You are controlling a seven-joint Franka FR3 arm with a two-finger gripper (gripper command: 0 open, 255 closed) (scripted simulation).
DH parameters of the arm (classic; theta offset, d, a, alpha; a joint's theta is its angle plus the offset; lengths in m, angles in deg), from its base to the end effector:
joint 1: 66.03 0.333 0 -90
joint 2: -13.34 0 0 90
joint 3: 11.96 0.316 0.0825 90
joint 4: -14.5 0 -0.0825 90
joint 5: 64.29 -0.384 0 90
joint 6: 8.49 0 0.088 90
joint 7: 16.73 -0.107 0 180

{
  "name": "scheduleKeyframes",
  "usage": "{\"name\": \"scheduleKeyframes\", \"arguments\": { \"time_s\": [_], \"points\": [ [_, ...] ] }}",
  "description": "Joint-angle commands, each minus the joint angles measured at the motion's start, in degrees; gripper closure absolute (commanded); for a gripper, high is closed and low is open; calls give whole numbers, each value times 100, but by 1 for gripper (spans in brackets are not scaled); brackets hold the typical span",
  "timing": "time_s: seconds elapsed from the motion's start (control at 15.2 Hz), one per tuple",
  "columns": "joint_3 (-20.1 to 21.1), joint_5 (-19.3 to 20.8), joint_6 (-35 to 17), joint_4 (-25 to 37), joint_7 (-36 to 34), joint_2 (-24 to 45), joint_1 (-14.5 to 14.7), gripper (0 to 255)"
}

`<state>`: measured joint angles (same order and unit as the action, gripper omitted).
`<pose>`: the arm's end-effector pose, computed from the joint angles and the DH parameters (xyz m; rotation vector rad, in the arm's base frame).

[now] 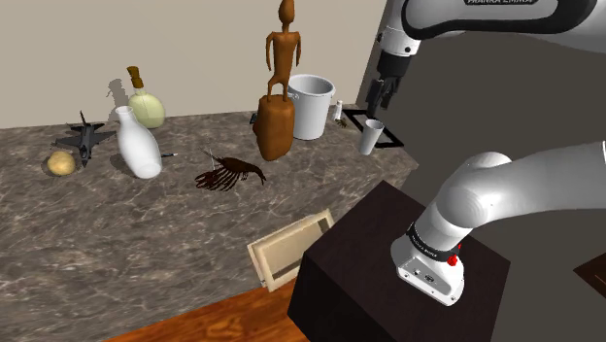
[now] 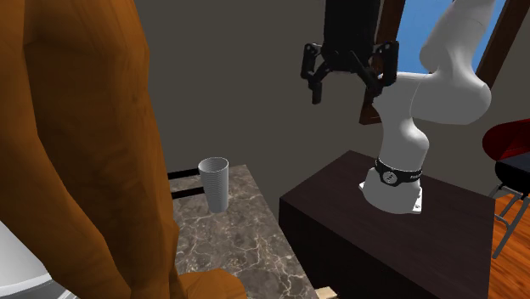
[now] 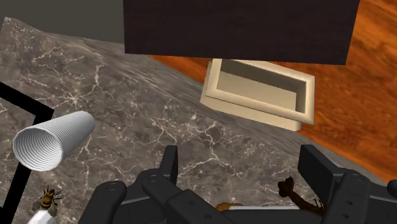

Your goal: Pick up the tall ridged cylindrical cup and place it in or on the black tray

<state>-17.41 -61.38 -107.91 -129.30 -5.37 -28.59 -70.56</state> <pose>0.3207 -0.0647 0.5130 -3.1184 -0.0923 0.0650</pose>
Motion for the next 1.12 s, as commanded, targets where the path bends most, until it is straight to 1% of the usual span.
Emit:
{"name": "scheduleKeyframes", "arguments": {
  "time_s": [0.0,0.33,0.59,0.86,1.06],
  "points": [
    [-201,188,-386,-192,252,139,-93,0],
    [-663,558,-1294,-381,792,718,-286,0],
    [-1041,773,-2041,-378,1222,1342,-404,0],
    [-1422,863,-2776,-235,1677,2083,-467,0],
    [-1697,806,-3297,-40,2064,2700,-481,0]
  ]
}}
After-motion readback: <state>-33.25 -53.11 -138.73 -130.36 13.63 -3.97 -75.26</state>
